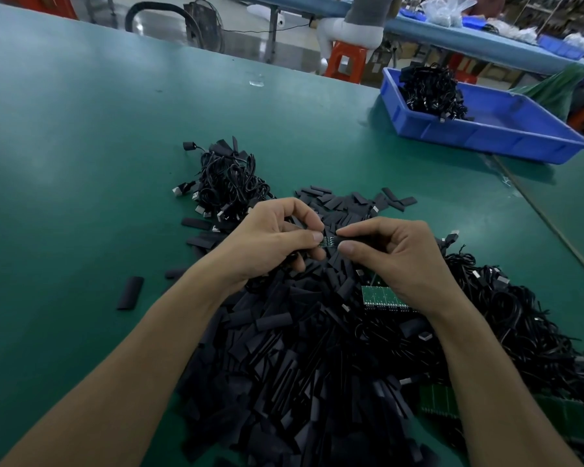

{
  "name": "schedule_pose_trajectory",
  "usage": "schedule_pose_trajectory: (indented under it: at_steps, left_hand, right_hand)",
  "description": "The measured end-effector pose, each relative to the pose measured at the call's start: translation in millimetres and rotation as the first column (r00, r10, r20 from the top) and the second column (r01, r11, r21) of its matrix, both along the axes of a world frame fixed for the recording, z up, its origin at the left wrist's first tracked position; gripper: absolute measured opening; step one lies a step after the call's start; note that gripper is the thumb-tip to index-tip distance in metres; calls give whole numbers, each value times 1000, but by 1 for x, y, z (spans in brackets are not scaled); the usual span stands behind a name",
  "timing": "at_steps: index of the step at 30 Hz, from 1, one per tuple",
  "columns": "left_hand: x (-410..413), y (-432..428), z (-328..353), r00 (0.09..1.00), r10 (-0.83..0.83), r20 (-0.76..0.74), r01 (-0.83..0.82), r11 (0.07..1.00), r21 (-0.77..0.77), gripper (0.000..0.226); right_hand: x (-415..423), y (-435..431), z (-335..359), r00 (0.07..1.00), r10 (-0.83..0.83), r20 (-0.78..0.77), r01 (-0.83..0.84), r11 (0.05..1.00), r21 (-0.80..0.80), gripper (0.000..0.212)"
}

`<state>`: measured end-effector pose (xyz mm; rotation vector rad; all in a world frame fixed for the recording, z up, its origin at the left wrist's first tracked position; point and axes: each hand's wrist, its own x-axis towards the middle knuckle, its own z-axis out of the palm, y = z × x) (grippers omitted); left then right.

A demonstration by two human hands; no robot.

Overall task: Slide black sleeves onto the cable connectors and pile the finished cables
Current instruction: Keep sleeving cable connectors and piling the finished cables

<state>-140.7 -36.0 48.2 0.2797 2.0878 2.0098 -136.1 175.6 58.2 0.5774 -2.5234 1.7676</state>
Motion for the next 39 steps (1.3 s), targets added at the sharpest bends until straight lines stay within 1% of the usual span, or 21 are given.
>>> schedule_pose_trajectory:
  at_steps: [4,13,20,26,28,30,33,36,39]
  left_hand:
    - [0,0,-1,1000,5,-4,-5,1000,-11,8]
    - [-2,0,-3,1000,18,5,-18,1000,-12,9]
    - [-2,2,-3,1000,14,-10,-14,1000,13,8]
    - [-2,3,-4,998,-34,-52,34,999,1,9]
    - [-2,2,-4,998,-48,-46,48,999,1,10]
    - [-2,1,-4,998,-53,-32,53,999,-9,12]
    - [-2,1,-5,998,-52,-37,48,995,-89,12]
    - [-2,0,-5,996,-26,-89,4,971,-241,8]
    - [-2,2,-6,986,1,-169,-63,932,-358,8]
  right_hand:
    - [0,0,1,1000,9,-1,-9,1000,-13,16]
    - [0,2,0,1000,-10,-9,10,999,-47,26]
    - [-2,-4,-3,998,-22,-53,22,1000,-3,24]
    - [-2,-6,3,995,99,-25,-100,995,-26,23]
    - [-3,-6,4,994,106,-19,-107,994,-23,23]
    - [-3,-5,2,997,73,-26,-73,997,11,20]
    - [-2,-3,-3,997,-32,-77,36,998,58,19]
    - [0,-1,-6,987,-115,-114,123,990,62,20]
    - [1,0,-10,976,-160,-149,168,985,46,17]
